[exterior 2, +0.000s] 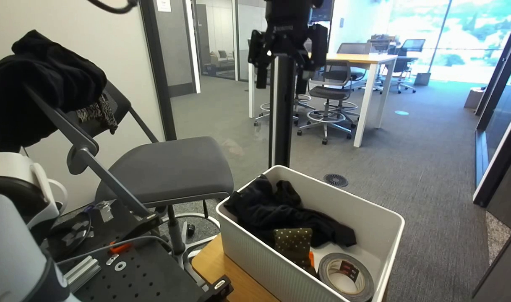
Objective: Turn the chair around, and then put the black tape in the box
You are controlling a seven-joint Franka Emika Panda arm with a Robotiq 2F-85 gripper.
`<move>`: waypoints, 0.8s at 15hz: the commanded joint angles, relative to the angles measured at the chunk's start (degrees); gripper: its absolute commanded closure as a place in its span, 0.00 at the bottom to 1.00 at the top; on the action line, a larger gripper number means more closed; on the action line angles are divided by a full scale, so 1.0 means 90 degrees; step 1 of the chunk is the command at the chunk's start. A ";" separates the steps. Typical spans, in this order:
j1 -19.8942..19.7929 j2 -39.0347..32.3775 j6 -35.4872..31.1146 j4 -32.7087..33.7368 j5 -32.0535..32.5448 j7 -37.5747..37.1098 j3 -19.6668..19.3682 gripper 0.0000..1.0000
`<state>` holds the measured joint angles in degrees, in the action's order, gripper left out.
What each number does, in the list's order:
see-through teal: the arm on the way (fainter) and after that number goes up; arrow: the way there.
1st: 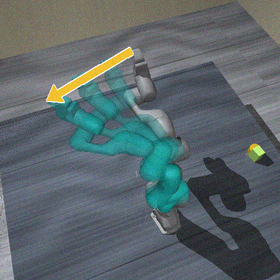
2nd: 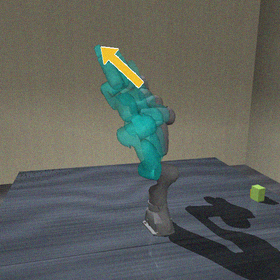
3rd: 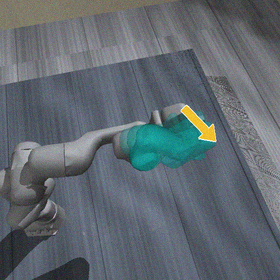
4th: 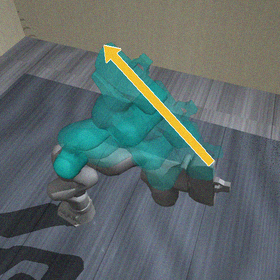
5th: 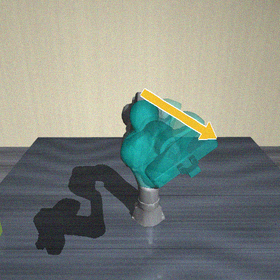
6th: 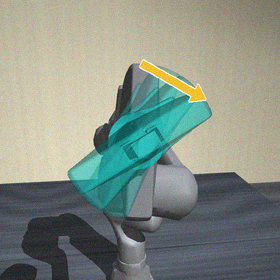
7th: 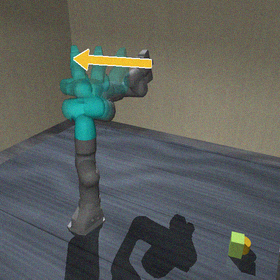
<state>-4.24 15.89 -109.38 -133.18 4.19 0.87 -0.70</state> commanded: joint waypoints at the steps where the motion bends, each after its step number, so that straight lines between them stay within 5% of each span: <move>1: 0.0157 0.1565 0.0773 -0.0516 0.0075 -0.0298 0.0128 0.00; 6: 0.0305 0.2699 0.1627 -0.0600 -0.0082 -0.0173 0.0108 0.00; 12: 0.0305 0.3109 0.1673 -0.0707 -0.0110 -0.0080 -0.0032 0.00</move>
<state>-1.99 41.91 -94.42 -138.85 3.96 -0.39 0.10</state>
